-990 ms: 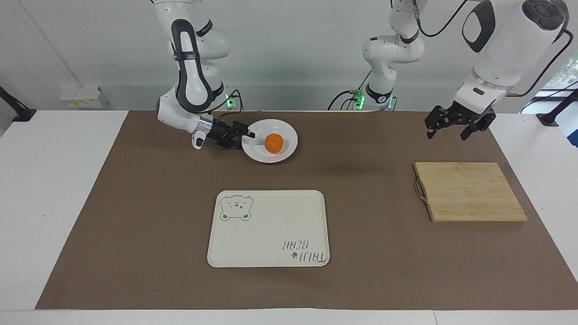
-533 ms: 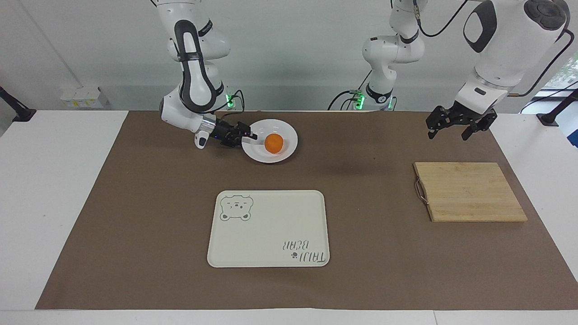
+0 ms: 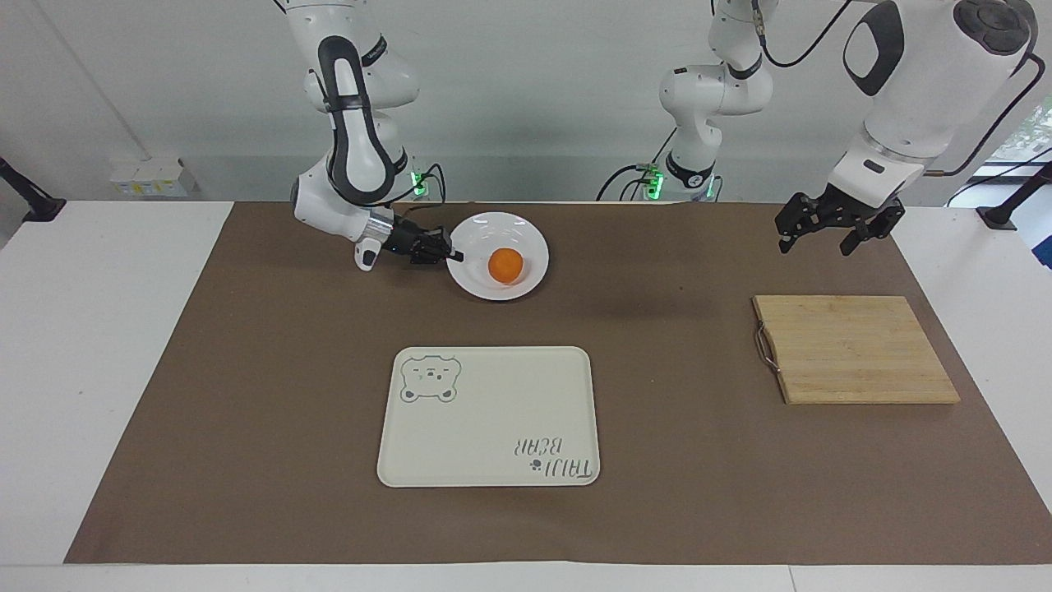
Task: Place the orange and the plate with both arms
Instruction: 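Slide the plate with the orange onto the bear tray with the right gripper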
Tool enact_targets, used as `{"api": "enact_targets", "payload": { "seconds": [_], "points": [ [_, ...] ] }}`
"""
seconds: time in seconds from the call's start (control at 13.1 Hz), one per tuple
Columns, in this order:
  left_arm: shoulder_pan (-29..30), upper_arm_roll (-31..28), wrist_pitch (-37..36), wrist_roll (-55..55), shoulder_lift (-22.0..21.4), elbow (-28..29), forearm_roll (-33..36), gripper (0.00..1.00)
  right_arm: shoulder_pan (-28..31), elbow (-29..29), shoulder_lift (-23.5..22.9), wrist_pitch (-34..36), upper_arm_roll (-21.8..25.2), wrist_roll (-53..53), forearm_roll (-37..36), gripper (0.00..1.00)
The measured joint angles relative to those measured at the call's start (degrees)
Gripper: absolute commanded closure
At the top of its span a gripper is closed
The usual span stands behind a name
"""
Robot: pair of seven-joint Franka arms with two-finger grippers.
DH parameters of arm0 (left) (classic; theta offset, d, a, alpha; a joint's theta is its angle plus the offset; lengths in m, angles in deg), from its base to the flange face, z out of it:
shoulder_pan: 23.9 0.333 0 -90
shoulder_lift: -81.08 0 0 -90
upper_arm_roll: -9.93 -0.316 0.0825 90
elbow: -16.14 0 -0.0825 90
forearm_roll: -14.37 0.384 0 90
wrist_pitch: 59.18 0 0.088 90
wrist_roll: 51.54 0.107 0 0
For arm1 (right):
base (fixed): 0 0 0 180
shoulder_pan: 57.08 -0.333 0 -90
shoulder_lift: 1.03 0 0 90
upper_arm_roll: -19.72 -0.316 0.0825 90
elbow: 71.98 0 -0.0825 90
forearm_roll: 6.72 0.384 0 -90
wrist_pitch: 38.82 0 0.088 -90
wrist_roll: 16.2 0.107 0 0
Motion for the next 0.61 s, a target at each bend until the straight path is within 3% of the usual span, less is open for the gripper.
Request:
{"api": "enact_targets", "payload": {
  "seconds": [0.61],
  "points": [
    [0.0,0.0,0.0,0.0,0.0,0.0,0.0,0.00,-0.7,-1.3,-1.1,-3.0,-0.1,-7.1,9.4,1.00]
  ]
}}
